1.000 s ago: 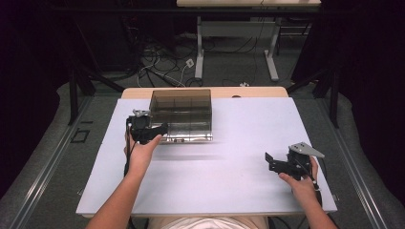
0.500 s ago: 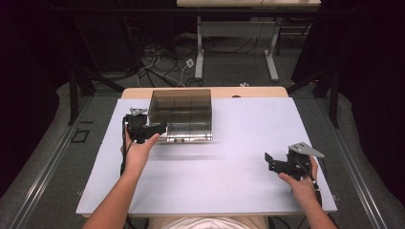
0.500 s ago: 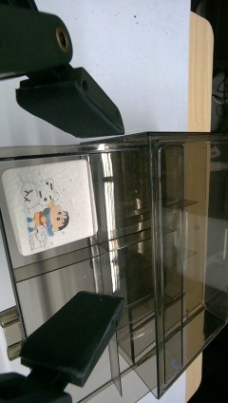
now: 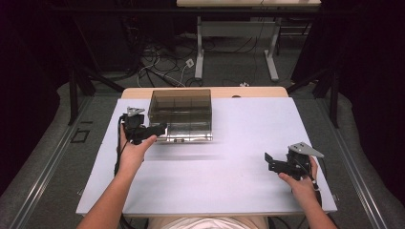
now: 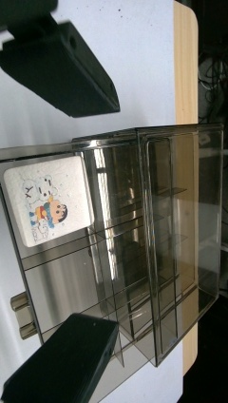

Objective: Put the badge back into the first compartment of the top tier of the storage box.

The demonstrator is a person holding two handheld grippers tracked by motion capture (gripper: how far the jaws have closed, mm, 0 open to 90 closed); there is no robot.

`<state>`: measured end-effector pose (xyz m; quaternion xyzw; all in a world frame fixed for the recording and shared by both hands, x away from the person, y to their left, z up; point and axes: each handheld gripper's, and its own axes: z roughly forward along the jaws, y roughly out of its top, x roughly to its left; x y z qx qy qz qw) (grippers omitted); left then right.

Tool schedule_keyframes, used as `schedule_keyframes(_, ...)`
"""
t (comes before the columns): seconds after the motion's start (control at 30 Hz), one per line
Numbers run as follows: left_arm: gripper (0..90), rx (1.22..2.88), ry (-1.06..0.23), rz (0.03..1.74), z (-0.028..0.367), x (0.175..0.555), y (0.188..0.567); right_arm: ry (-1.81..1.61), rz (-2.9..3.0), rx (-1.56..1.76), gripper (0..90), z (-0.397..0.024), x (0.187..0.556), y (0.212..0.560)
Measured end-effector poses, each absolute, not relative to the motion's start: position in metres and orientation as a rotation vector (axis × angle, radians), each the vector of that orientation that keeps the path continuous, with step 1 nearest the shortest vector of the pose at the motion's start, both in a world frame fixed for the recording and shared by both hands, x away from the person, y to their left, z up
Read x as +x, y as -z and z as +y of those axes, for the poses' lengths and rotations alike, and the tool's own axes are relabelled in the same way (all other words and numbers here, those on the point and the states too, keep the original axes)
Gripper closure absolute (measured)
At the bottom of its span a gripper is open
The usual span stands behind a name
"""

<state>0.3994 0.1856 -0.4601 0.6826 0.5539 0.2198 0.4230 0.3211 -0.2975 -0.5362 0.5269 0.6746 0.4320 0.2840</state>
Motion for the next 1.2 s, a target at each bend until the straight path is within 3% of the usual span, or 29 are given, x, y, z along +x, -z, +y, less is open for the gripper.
schedule_keyframes(1.2,0.4,1.705,-0.602,1.300,0.235,0.347,0.457,-1.139,1.809,1.412,1.1,-0.297,0.321,0.535)
